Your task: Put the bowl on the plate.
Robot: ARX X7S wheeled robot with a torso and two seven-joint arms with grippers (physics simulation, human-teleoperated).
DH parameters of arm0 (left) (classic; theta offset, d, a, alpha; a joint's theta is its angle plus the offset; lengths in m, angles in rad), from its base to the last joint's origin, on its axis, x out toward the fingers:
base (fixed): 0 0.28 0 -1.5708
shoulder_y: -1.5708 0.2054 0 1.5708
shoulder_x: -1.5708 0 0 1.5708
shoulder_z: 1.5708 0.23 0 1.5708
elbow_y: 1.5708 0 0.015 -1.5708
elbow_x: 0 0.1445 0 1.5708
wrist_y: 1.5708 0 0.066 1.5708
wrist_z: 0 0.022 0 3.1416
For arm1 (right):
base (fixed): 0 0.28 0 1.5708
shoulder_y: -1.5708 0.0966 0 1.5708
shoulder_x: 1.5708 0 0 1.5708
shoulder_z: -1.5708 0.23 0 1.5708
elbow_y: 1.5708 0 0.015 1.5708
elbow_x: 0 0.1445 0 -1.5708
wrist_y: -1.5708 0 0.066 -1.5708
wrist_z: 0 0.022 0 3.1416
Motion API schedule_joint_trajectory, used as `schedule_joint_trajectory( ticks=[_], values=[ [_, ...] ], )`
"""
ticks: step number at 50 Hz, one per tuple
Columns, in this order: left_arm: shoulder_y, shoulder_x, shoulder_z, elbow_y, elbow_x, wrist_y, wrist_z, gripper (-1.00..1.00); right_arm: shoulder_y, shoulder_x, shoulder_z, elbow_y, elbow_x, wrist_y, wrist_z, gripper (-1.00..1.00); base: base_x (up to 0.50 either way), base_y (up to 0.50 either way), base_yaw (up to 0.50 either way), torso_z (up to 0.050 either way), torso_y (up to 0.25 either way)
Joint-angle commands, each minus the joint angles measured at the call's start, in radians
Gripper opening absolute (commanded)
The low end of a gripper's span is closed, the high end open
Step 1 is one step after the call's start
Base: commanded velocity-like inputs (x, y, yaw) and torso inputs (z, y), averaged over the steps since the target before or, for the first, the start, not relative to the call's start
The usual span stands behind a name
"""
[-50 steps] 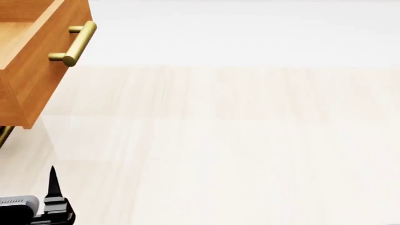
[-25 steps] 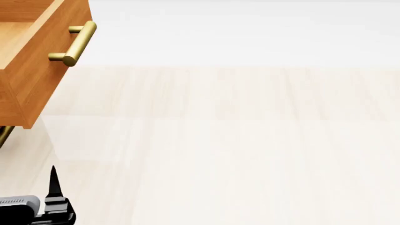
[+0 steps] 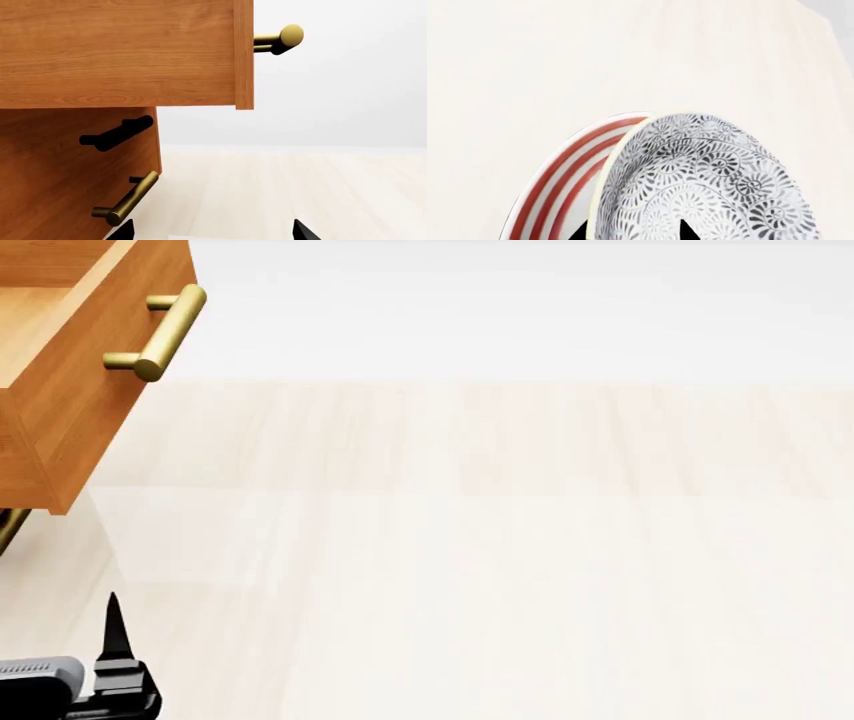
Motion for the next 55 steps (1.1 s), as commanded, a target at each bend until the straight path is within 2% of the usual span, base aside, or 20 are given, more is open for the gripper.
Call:
schedule_joint_trajectory(
  ticks=[1,13,25,32,55],
  values=[
    [0.0,-0.003,0.001,0.006,-0.001,-0.003,-0.004,1.0,0.016,0.002,0.003,0.013,-0.01,-0.011,-0.001,1.0,0.0,0.0,0.0,0.0,0.0],
    [0.0,-0.007,0.004,0.011,-0.002,-0.004,-0.006,1.0,0.014,0.014,0.007,0.0,-0.02,-0.035,-0.004,1.0,0.0,0.0,0.0,0.0,0.0],
    [0.008,-0.01,0.006,0.024,-0.002,-0.004,-0.011,1.0,0.032,0.079,0.034,-0.079,-0.041,-0.146,-0.041,1.0,0.0,0.0,0.0,0.0,0.0],
    [0.007,-0.01,0.009,0.024,-0.004,-0.003,-0.011,1.0,0.046,0.082,0.051,-0.11,-0.045,-0.244,-0.079,1.0,0.0,0.0,0.0,0.0,0.0],
    [0.01,-0.012,0.008,0.014,-0.009,0.008,-0.014,1.0,0.185,0.069,0.197,-0.153,0.025,-0.147,-0.078,1.0,0.0,0.0,0.0,0.0,0.0]
  ],
)
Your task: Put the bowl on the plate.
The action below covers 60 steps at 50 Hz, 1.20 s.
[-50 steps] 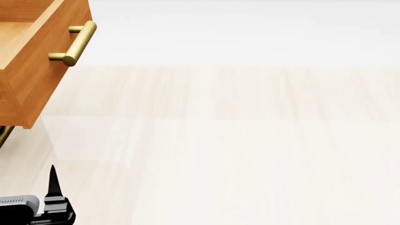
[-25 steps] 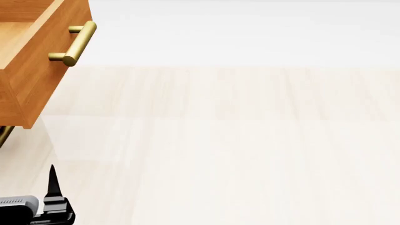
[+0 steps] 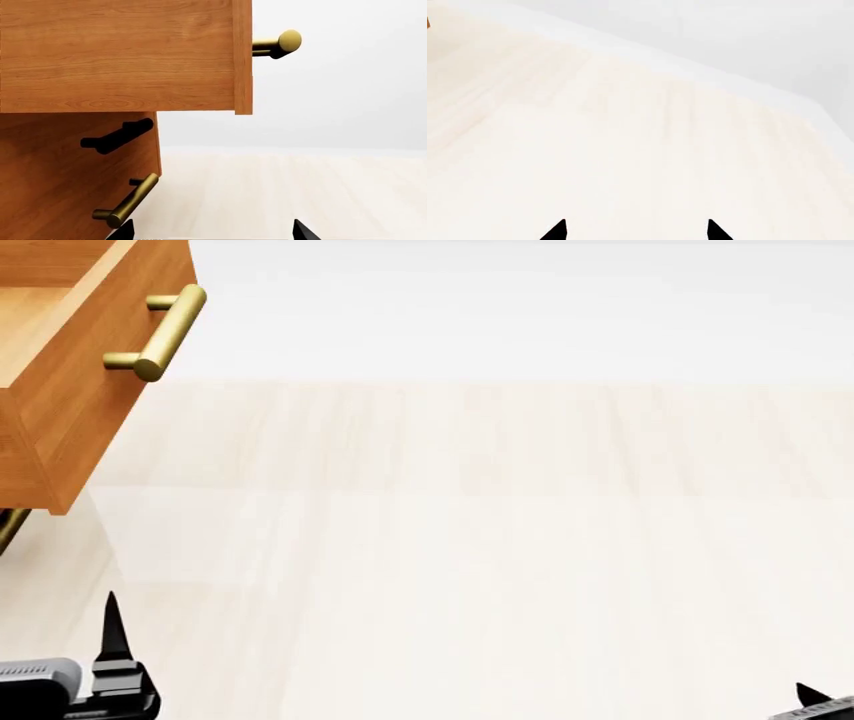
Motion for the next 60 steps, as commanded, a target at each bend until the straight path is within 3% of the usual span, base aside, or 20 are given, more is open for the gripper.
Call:
schedule_joint_trajectory(
  ticks=[1,34,60],
  values=[
    [0.004,-0.002,-0.001,-0.004,-0.002,0.007,-0.002,1.0,0.06,-0.014,0.064,-0.008,0.018,0.035,-0.014,1.0,0.0,0.0,0.0,0.0,0.0],
    [-0.003,-0.01,0.006,0.009,-0.003,-0.002,-0.01,1.0,0.153,-0.152,0.145,0.054,-0.058,0.116,-0.007,1.0,0.0,0.0,0.0,0.0,0.0],
    [-0.003,-0.014,0.013,0.019,-0.005,-0.007,-0.016,1.0,0.168,-0.14,0.182,-0.012,-0.217,0.047,-0.037,1.0,0.0,0.0,0.0,0.0,0.0]
  ],
)
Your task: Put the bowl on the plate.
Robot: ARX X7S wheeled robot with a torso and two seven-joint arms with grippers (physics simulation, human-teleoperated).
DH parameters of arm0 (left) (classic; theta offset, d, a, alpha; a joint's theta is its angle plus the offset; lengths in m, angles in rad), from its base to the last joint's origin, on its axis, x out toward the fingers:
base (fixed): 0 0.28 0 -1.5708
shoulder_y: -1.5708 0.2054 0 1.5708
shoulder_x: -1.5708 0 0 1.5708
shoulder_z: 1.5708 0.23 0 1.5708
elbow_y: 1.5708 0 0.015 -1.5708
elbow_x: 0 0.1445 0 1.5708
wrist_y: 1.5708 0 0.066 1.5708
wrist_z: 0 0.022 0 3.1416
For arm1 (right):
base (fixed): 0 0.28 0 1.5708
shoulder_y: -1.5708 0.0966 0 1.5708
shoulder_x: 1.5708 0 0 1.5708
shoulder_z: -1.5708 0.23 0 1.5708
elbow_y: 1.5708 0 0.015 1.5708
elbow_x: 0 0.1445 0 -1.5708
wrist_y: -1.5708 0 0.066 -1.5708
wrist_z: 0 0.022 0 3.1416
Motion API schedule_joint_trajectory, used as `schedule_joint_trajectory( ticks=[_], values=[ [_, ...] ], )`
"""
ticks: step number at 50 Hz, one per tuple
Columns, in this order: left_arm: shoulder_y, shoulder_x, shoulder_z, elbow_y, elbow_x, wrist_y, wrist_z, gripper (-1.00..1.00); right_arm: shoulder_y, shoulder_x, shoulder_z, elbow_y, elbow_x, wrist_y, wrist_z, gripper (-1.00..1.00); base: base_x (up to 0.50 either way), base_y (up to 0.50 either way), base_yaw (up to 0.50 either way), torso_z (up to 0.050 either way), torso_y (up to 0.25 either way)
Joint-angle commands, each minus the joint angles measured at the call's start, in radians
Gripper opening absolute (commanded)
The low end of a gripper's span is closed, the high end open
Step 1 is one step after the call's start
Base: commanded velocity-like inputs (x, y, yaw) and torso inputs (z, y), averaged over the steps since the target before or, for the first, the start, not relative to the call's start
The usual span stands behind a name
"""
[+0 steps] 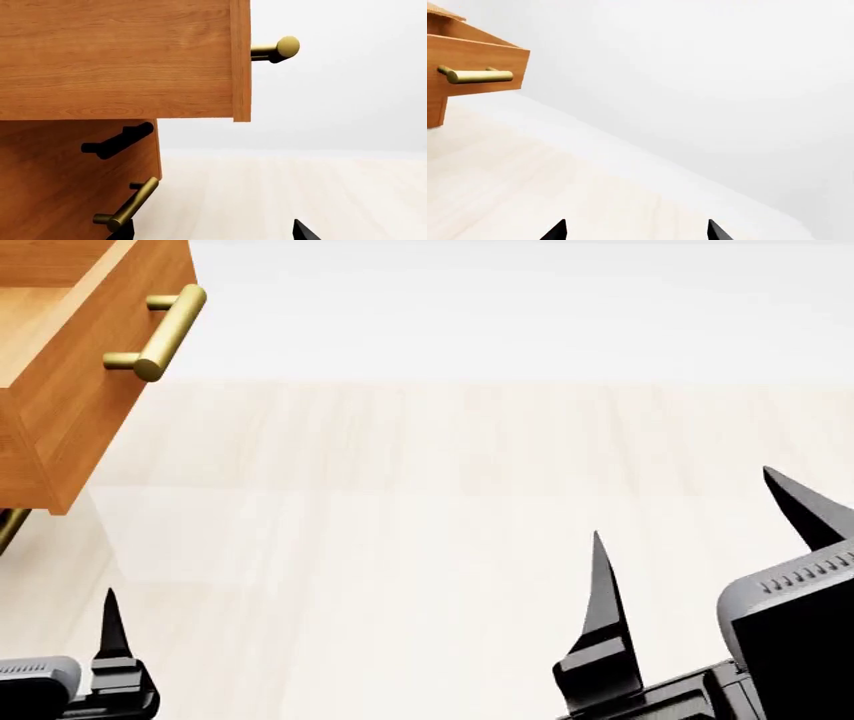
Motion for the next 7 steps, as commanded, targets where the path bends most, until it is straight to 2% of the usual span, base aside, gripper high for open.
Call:
schedule_joint_trajectory(
  ticks=[1,7],
  values=[
    [0.001,-0.003,0.002,0.004,-0.001,-0.001,-0.003,1.0,0.005,0.007,0.014,-0.033,-0.073,-0.028,-0.006,1.0,0.0,0.0,0.0,0.0,0.0],
    [0.0,-0.004,0.003,0.007,-0.001,-0.003,-0.005,1.0,-0.002,0.025,0.017,-0.049,-0.104,-0.056,-0.009,1.0,0.0,0.0,0.0,0.0,0.0]
  ],
)
